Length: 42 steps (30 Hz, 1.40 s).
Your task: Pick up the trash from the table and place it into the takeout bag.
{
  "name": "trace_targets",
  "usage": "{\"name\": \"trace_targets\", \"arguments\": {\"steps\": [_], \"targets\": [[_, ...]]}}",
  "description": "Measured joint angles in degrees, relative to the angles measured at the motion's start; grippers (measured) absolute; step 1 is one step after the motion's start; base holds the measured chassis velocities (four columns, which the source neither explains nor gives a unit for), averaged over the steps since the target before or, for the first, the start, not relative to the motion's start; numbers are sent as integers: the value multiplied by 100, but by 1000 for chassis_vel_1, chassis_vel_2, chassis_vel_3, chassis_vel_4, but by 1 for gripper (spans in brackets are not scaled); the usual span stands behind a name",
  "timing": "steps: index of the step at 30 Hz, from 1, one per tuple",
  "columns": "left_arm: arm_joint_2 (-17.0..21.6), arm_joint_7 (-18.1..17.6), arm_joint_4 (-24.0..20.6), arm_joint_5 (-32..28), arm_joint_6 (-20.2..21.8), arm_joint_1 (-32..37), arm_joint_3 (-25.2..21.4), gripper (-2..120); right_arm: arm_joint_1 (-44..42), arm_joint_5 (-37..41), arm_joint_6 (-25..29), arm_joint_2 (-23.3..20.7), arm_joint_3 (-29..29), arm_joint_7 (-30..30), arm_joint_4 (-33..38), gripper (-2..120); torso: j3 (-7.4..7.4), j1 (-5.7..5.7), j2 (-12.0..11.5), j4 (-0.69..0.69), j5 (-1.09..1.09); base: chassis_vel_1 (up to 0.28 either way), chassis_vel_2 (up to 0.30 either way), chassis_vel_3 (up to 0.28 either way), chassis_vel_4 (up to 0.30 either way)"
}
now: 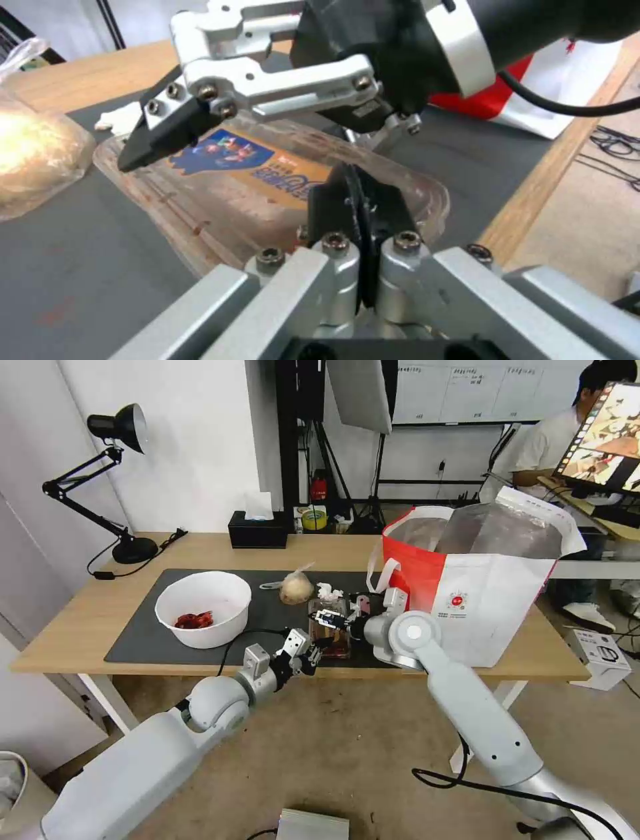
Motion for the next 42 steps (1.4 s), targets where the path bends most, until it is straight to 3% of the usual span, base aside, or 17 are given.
{"name": "trace_targets", "arguments": {"steps": [18, 22, 24, 29, 31, 35, 42], "targets": [[-4, -7, -7, 0, -32, 18, 1, 0, 127, 10, -94, 68, -132, 63, -95, 100, 0, 0, 0, 0, 0, 0, 0, 0, 0], [-1, -8, -21, -4, -35, 11, 5, 0, 127, 13, -138, 39, -159, 183, -62, 90, -1, -1, 1, 0, 0, 0, 0, 0, 0], [4, -11, -31, -6, -41, 5, 5, 0, 122, 42, -144, 11, -172, 302, -41, 77, -1, -2, 1, 0, 0, 0, 0, 0, 0], [19, -15, -51, -7, -48, 23, -2, 0, 106, 78, -145, -8, -174, 425, -29, 64, -1, -2, 1, -2, -1, 0, 0, 0, 0], [36, -15, -65, -15, -56, 31, -17, 0, 97, 82, -145, -14, -174, 471, -33, 50, -1, -1, 1, -2, -1, 0, 0, 0, 0], [40, -15, -67, -34, -59, 27, -26, 0, 96, 100, -145, -15, -173, 494, -33, 41, 0, -1, 0, 0, 0, 0, 0, 0, 0], [41, -16, -97, -81, -64, 5, -42, 0, 74, 170, -145, -10, -144, 588, -42, 12, 1, 0, 0, 1, 0, 0, 0, 0, 0]]}}
